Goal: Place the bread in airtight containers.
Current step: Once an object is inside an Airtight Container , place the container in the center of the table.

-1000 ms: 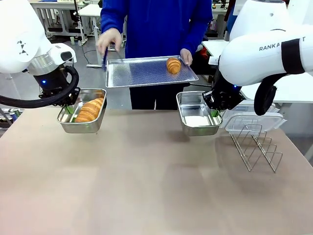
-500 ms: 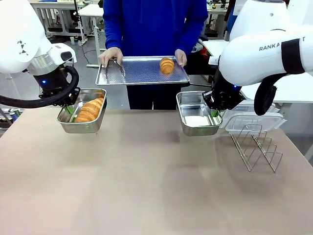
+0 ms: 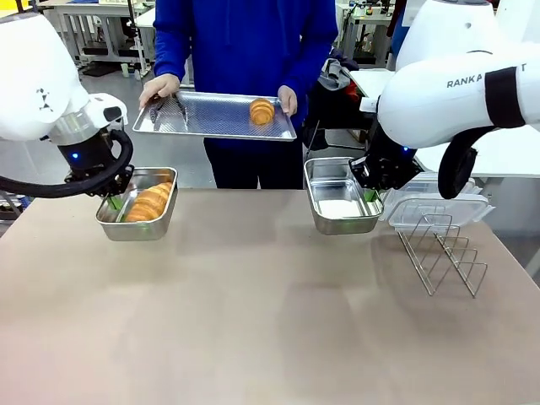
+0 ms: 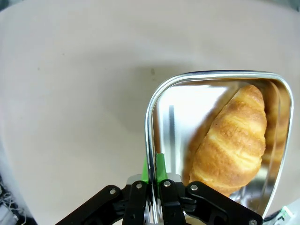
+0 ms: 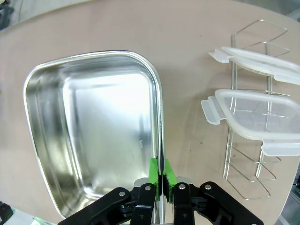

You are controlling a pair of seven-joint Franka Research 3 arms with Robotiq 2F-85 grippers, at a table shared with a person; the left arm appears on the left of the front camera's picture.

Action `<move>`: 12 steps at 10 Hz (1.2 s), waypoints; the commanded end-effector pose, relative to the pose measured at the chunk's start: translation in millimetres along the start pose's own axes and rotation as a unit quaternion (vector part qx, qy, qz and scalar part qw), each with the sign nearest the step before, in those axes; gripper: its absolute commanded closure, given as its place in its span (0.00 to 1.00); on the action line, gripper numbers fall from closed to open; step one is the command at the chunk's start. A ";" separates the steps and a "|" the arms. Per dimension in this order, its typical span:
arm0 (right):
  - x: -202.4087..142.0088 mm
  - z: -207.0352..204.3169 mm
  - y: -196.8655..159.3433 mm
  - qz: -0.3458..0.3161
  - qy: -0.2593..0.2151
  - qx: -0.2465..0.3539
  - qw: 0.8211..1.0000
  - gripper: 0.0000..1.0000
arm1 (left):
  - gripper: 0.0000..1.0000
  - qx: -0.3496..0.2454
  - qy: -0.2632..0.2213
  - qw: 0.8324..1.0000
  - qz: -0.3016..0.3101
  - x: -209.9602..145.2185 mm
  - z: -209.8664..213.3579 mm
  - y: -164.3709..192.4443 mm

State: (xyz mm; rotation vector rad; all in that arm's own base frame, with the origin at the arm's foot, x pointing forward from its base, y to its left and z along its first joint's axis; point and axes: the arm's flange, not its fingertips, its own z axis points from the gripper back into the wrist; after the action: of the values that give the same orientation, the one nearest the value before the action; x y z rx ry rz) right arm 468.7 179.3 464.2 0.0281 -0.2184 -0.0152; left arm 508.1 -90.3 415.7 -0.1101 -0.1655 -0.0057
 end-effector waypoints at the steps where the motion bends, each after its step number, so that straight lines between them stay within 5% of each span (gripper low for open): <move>1: 1.4 3.6 1.0 -0.008 -0.007 -0.005 1.000 1.00 | 0.97 0.013 -0.008 1.000 0.020 10.4 -25.7 1.5; 11: 1.4 3.6 1.0 -0.008 -0.007 -0.005 1.000 1.00 | 0.97 0.030 -0.011 0.999 0.008 -1.6 -102.9 -5.9; 12: 1.4 3.6 1.0 -0.008 -0.007 -0.005 1.000 1.00 | 0.40 0.034 -0.009 0.999 0.007 -3.7 -101.6 -5.4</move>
State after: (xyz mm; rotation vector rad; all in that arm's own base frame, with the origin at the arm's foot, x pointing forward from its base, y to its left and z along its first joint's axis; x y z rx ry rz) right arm 468.7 179.4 464.0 0.0280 -0.2181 -0.0151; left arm 522.1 -102.8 319.6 -0.0769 -0.1803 -0.0093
